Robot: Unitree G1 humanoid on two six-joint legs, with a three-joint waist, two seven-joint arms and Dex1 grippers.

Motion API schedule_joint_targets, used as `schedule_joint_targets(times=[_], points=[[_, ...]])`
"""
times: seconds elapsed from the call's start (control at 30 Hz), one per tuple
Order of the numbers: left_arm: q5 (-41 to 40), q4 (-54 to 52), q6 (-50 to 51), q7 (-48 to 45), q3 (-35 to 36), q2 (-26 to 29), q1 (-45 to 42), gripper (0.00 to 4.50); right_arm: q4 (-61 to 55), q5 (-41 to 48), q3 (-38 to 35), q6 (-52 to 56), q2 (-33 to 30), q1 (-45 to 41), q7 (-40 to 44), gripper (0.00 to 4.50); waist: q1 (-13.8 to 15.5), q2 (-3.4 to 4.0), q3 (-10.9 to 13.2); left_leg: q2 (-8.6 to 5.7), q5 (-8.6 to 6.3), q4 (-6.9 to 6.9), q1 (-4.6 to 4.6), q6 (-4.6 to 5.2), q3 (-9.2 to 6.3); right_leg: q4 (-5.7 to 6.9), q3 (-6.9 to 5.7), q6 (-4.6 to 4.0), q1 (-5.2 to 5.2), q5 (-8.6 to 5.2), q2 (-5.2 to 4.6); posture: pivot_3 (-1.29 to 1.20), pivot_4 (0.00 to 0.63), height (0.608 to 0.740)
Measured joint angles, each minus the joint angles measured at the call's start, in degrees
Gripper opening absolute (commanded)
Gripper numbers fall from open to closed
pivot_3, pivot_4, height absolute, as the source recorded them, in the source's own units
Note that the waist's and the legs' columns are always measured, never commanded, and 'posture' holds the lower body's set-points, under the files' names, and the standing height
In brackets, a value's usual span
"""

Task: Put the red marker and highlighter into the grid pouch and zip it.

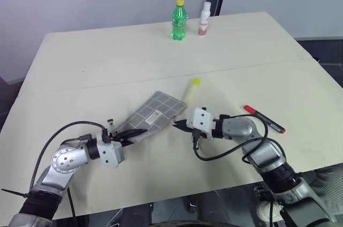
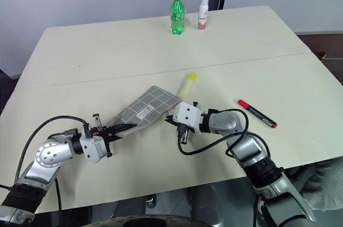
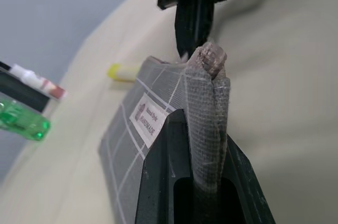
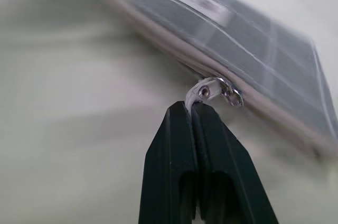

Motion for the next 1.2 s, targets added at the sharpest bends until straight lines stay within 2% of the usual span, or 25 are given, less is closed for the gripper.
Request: schedule_joint_targets(times=[0.3, 0.6, 0.8, 0.9, 1.0, 1.13, 1.2], points=[[2.9, 0.2, 0.0, 2.3, -0.2, -1.4, -0.9, 0.0, 2.2, 1.1, 2.3, -10.2, 0.2, -3.6, 10.2, 0.03, 0.2, -0.02, 0.0, -0.02, 0.08, -0.02, 0.0, 0.14, 0.01, 0.38, 0.0, 0.03, -0.11, 0.03, 0.01, 0.0, 0.15, 0.74], [5.7, 0.6, 1.0, 4.8, -1.5, -3.5, -2.8, 0.0, 1.6, 10.8, 1.9, -5.3, 0.8, -5.6, 19.7, 0.03, 0.2, -0.03, 0.0, 0.01, 0.02, 0.25, 0.09, 0.0, -0.11, 0.95, 0.01, 0.0, -0.33, 0.04, 0.04, 0.0, 0.15, 0.74], [6.6, 0.5, 0.7, 6.0, -1.9, -3.5, -3.0, 0.0, 0.3, 12.4, 1.4, -2.3, 0.8, -5.6, 20.5, 0.03, 0.1, -0.03, 0.0, 0.01, 0.01, 0.51, -0.02, -0.02, -0.06, 0.92, 0.01, -0.01, -0.32, 0.05, -0.03, 0.0, 0.15, 0.74], [6.6, 0.6, 1.0, 6.6, -1.9, -3.5, -2.6, 0.0, 0.3, 13.7, -0.5, 0.5, 1.2, -5.6, 19.2, 0.96, 0.1, -0.03, 0.0, 0.01, 0.01, 0.53, -0.04, -0.02, -0.06, 0.92, 0.01, -0.01, -0.34, 0.05, -0.03, 0.0, 0.15, 0.74], [6.6, 0.4, 1.0, 7.3, -1.7, -3.5, -1.8, 0.0, -1.1, 16.2, -3.9, 3.4, 0.6, -4.5, 17.6, 2.47, 0.3, -0.03, 0.0, 0.01, 0.01, 0.53, -0.06, -0.02, -0.06, 0.92, 0.01, -0.02, -0.34, 0.05, -0.05, 0.0, 0.15, 0.74], [5.8, 0.0, 1.3, 9.2, -0.9, -3.5, -0.1, 0.0, -6.3, 23.8, -13.7, 10.5, -0.1, 2.3, 11.6, 4.44, 0.5, -0.04, 0.0, 0.0, 0.0, 0.5, -0.12, -0.02, -0.06, 0.91, 0.02, -0.02, -0.4, 0.05, -0.07, 0.0, 0.15, 0.74], [4.6, -0.2, 2.2, 9.7, 0.0, -3.6, 0.6, 0.0, -9.0, 28.5, -19.4, 14.4, 0.5, 5.6, 6.8, 4.44, 0.7, -0.04, 0.0, 0.0, 0.0, 0.47, -0.11, -0.02, -0.07, 0.92, 0.02, -0.02, -0.43, 0.06, -0.04, 0.0, 0.15, 0.74]])
